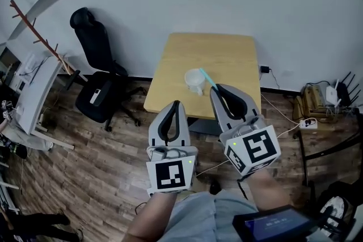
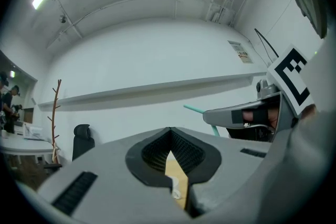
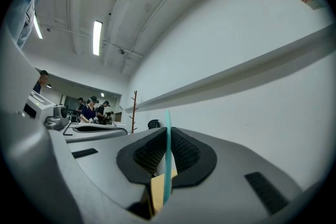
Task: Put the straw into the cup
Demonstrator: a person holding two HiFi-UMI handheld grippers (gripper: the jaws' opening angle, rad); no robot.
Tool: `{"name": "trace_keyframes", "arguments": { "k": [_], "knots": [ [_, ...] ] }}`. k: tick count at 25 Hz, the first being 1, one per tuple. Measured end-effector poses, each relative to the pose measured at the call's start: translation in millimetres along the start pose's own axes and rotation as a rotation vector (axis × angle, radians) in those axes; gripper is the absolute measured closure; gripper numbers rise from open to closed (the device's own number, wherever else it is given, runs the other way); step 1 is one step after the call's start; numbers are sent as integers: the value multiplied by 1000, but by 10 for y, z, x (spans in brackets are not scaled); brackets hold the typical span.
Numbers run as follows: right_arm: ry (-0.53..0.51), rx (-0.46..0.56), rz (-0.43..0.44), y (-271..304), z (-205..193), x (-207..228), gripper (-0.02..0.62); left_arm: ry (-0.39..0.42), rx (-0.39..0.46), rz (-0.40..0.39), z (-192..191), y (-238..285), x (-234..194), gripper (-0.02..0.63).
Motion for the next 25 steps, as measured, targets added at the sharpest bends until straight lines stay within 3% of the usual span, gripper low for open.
{"name": "trace_keyframes", "arguments": {
  "k": [16, 25],
  "knots": [
    [41, -128, -74, 1205, -739, 201, 575, -54, -96, -101, -752, 1200, -858, 607],
    [36, -77, -145, 1891, -496, 454, 575, -52, -44, -186, -559, 1924, -1248, 607]
  ]
}}
Point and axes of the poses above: the fingertips, and each gripper's own axes: y forward along the fingers, x to its right, z out of its top, the point moved 3 cm from there along -y, backward along the fingers, and after that the axes turned 9 degrees about -y, right-handed, at the moved point
